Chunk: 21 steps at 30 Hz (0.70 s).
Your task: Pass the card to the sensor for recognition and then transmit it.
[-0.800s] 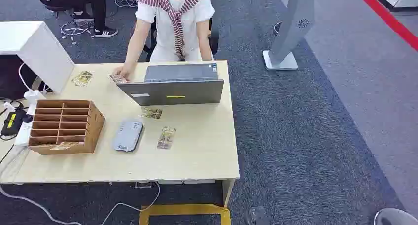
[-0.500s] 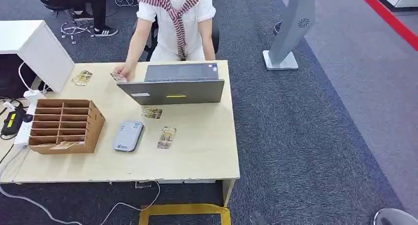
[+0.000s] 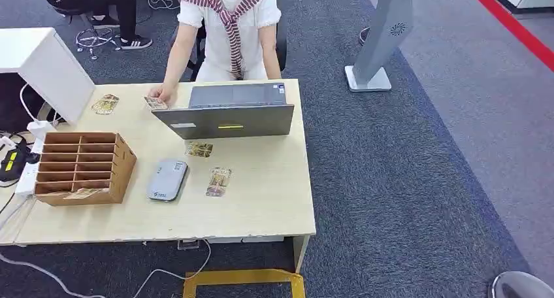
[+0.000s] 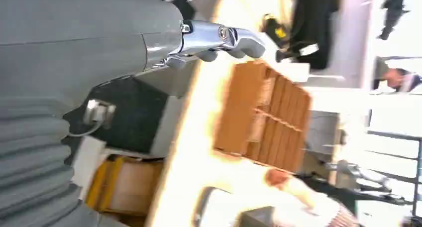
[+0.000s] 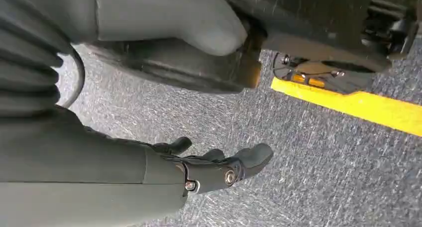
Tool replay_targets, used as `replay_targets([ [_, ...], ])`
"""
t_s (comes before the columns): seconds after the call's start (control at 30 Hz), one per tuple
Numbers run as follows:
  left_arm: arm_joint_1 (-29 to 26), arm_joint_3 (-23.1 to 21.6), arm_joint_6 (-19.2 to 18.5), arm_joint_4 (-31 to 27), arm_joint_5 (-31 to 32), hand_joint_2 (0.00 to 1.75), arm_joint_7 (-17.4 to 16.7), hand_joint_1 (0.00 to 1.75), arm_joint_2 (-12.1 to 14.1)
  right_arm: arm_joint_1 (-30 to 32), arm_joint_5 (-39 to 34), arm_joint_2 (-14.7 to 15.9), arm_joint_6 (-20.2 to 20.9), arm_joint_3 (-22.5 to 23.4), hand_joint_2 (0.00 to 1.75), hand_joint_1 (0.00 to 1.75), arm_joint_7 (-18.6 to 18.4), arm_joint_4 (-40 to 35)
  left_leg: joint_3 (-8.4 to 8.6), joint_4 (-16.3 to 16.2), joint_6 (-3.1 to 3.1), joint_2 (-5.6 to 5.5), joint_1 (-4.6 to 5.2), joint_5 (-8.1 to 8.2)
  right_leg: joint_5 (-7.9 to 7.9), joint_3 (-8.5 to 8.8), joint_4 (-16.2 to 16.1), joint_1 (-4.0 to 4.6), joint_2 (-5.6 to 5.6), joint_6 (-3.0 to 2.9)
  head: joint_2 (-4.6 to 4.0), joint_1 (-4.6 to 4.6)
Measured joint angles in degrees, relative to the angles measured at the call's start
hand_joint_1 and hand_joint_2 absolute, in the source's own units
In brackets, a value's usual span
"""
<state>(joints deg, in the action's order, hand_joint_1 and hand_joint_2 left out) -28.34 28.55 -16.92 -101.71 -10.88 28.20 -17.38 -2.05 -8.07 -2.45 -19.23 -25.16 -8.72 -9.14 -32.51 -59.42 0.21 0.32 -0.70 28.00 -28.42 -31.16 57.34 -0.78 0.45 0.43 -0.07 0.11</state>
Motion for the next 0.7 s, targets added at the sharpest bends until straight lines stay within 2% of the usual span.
replay_targets([
  [0.27,-1.36,1.11,-0.04,-5.72,-0.02,1.75,0.35,0.0,-1.75,-0.76,-0.04,-0.11,0.11,-0.65,1.75,0.0,0.26,0.0,0.02,0.0,-0.04,-0.02,-0.01,-0.07,0.02,0.02,0.02,0.01,-0.03,-0.01,0.0,-0.07],
  [0.43,-1.52,1.25,-2.51,-9.53,2.21,1.75,7.62,0.0,-2.01,-0.78,0.22,-0.42,-0.96,-0.92,1.75,0.0,4.67,0.0,-0.02,0.0,-0.03,-0.07,-0.01,-0.08,0.02,0.04,0.02,0.01,-0.06,-0.01,0.0,-0.07],
  [0.53,-1.34,1.18,-1.88,-14.6,7.05,1.75,11.26,0.0,-2.23,-0.83,0.9,-0.61,-1.36,-1.29,1.75,0.0,5.64,0.0,-0.01,0.0,-0.02,-0.06,-0.01,-0.09,0.03,0.0,0.02,0.01,-0.05,-0.01,0.0,-0.07],
  [0.63,-0.33,0.92,2.71,-20.2,17.95,1.75,11.87,0.0,-2.31,-1.04,1.48,-0.66,-1.07,-2.03,1.75,0.0,4.73,0.0,0.0,-0.01,-0.02,-0.07,-0.01,-0.09,0.03,0.01,0.01,0.01,-0.06,-0.01,0.0,-0.07],
  [0.7,0.31,-0.09,14.04,-21.85,32.23,1.75,11.98,0.0,-1.44,-1.35,2.98,-0.66,-0.48,-2.65,1.75,0.0,3.03,0.0,0.04,0.0,-0.02,-0.03,-0.01,-0.09,0.07,0.01,0.01,0.01,-0.01,-0.04,0.0,-0.07],
])
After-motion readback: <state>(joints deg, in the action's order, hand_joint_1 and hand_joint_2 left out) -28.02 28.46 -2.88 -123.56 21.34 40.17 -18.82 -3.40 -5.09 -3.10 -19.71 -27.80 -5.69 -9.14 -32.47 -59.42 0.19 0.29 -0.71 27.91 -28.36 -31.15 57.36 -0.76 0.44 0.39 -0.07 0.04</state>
